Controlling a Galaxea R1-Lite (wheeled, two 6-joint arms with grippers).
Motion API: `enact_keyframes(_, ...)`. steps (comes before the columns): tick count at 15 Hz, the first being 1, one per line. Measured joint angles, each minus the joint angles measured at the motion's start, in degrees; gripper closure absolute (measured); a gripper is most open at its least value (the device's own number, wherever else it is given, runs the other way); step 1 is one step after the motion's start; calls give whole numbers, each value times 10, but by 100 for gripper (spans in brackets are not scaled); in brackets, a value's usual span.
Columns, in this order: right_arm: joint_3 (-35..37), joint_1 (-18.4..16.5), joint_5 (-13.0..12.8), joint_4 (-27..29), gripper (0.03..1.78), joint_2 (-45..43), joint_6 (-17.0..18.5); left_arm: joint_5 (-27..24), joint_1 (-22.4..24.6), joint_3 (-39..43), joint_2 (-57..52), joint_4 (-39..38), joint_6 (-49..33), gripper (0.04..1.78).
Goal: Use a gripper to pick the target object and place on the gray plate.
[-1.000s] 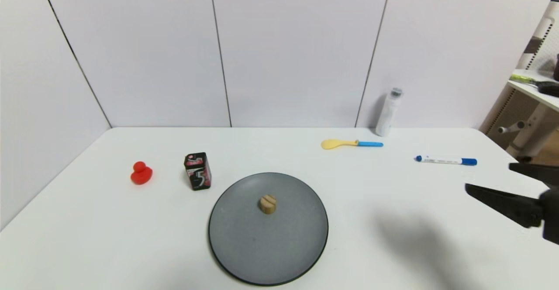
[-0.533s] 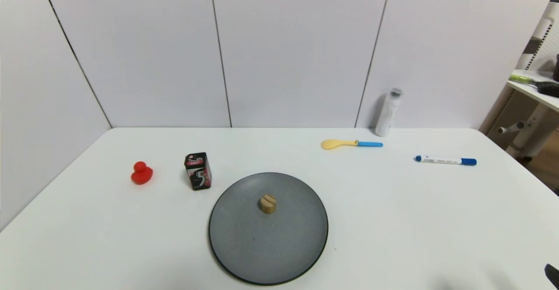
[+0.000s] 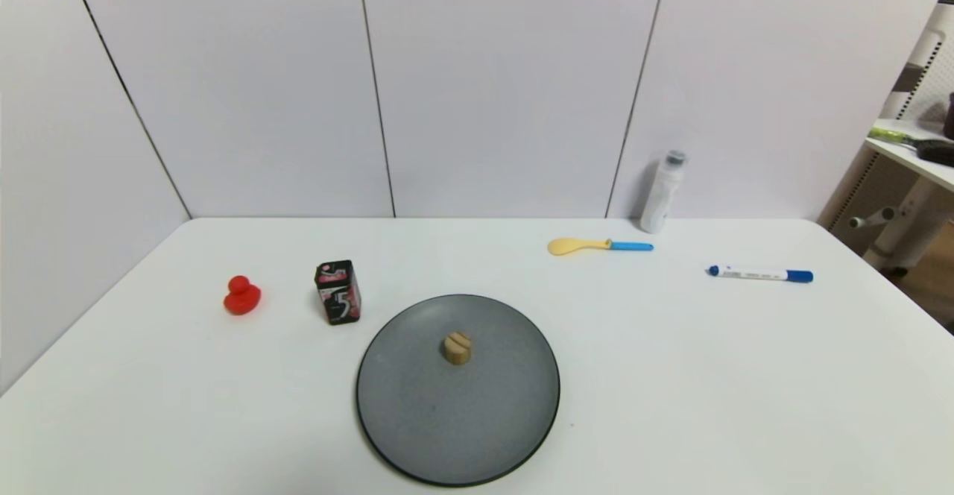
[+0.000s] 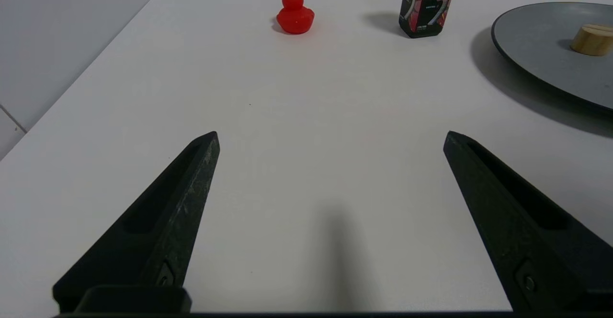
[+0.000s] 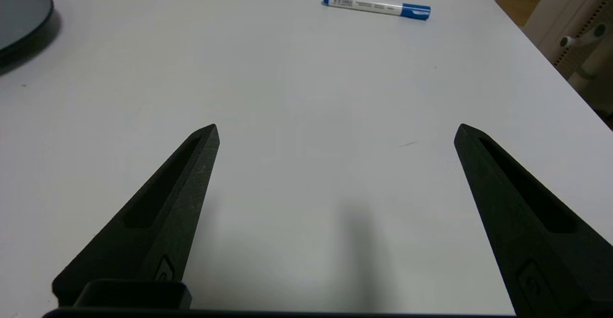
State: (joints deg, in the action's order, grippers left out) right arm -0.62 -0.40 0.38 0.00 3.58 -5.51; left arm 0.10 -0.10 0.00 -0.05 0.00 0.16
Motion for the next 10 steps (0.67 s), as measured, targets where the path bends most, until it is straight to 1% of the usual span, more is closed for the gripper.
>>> enact_keyframes(1, 3, 1, 3, 0, 12, -12, 10, 0, 0, 0, 0, 0, 0, 13)
enact_keyframes(2, 5, 2, 3, 2, 12, -20, 28, 0, 0, 0, 0, 0, 0, 13)
enact_keyframes(3, 5, 2, -2, 2, 12, -27, 47, 0, 0, 0, 0, 0, 0, 13)
enact_keyframes(4, 5, 2, -5, 2, 12, -31, 54, 0, 0, 0, 0, 0, 0, 13)
enact_keyframes(10, 6, 2, -7, 1, 12, -37, 55, 0, 0, 0, 0, 0, 0, 13)
